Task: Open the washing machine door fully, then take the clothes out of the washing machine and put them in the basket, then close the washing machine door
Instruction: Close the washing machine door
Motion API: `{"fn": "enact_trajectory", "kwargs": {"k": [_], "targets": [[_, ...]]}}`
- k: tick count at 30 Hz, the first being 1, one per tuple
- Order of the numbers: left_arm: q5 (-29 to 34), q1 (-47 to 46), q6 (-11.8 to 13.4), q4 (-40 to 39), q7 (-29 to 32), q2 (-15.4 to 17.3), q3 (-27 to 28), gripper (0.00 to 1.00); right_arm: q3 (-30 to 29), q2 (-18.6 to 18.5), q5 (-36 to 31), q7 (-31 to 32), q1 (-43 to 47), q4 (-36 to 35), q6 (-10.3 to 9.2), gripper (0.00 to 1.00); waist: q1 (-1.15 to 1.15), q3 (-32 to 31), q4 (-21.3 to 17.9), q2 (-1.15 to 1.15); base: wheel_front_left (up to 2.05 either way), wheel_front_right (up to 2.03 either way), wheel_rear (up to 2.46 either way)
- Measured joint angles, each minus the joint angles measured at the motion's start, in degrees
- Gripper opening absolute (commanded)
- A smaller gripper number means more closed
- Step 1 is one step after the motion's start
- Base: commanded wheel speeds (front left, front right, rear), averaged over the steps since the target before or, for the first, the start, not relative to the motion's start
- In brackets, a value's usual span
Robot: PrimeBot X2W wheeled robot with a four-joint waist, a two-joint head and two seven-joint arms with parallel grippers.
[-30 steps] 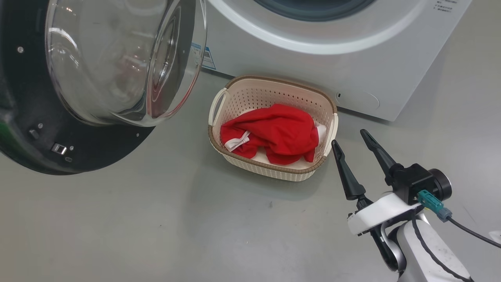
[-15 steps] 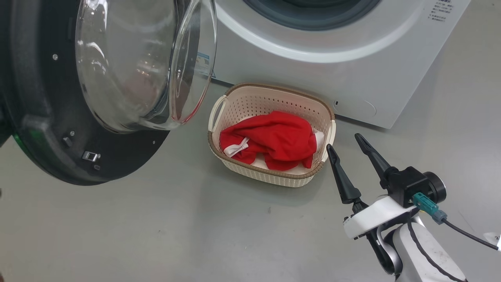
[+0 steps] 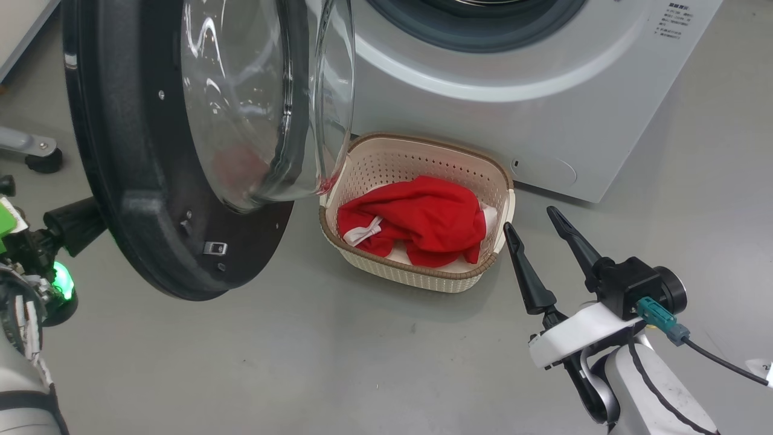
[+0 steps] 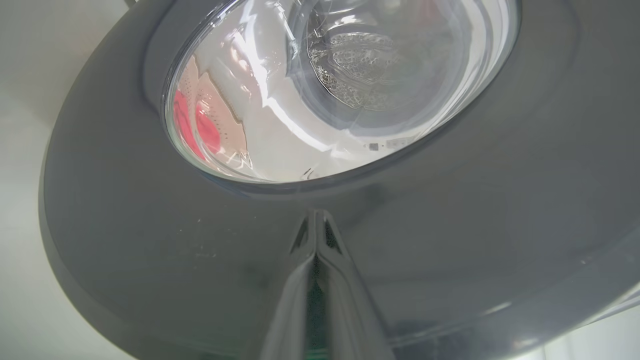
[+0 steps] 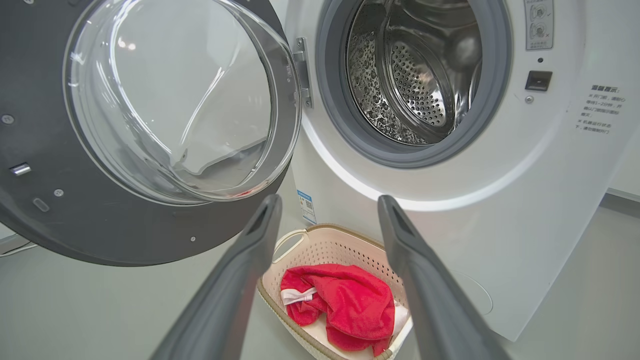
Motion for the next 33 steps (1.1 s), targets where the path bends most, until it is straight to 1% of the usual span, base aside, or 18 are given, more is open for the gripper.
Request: {"fn": "enact_trajectory", "kwargs": {"k": [5,11,15,18,21,23,27,30,33], "targets": [[-0.3,1.3,0.0,-3.0,1.1,-1.8,-0.4,0.0,0.0,0.1,0.3,0.0,0.0,0.2,0.0,1.0,0.0,-0.2,-0.1,0.0,0.0,0.0,0.0],[-0.2,3.8,0.0,-7.7,1.5,-2.6,-1.6,0.0,0.0,0.4,0.3,0.0,0.0,0.2,0.0,1.0,0.0,-0.5,-0.2,0.0,0.0,0.0,0.0],[1.1,5.4,0.0,-10.3,-1.3,-2.9,-1.7,0.0,-0.5,0.4,0.4,0.0,0.2,0.8,0.0,1.0,0.0,-1.0,-0.1,0.0,0.0,0.0,0.0],[3.9,7.2,0.0,-14.2,-3.2,-2.4,-3.1,0.0,-0.7,0.5,0.9,0.0,0.8,0.9,0.0,1.0,0.0,-1.7,0.1,0.0,0.0,0.0,0.0],[7.0,9.4,-0.1,-19.2,-6.9,-1.2,-4.6,0.0,-0.9,0.7,1.2,0.0,1.5,1.0,0.0,1.0,0.0,-2.5,0.3,0.0,0.0,0.0,0.0],[10.5,11.3,-0.1,-21.2,-11.6,-0.2,-4.7,0.0,-1.2,0.8,1.2,-0.2,1.5,0.9,-0.01,1.0,0.0,-3.0,0.5,0.0,0.0,0.0,0.0],[16.6,15.5,-0.1,-25.8,-18.9,2.4,-6.2,0.0,-1.7,0.9,1.6,-0.2,1.7,0.7,-0.03,1.0,0.0,-4.0,0.8,0.0,0.0,0.0,0.0],[20.7,18.0,-0.1,-30.2,-24.5,3.9,-9.4,0.0,-1.7,1.2,1.6,-0.2,2.6,0.7,-0.03,1.0,0.0,-4.7,1.0,0.0,0.0,0.0,0.0],[25.7,20.8,-0.1,-34.0,-30.6,6.4,-13.2,0.0,-1.7,1.4,1.6,-0.2,3.1,0.6,-0.03,1.0,0.0,-5.4,1.2,0.0,0.0,0.0,0.0]]}}
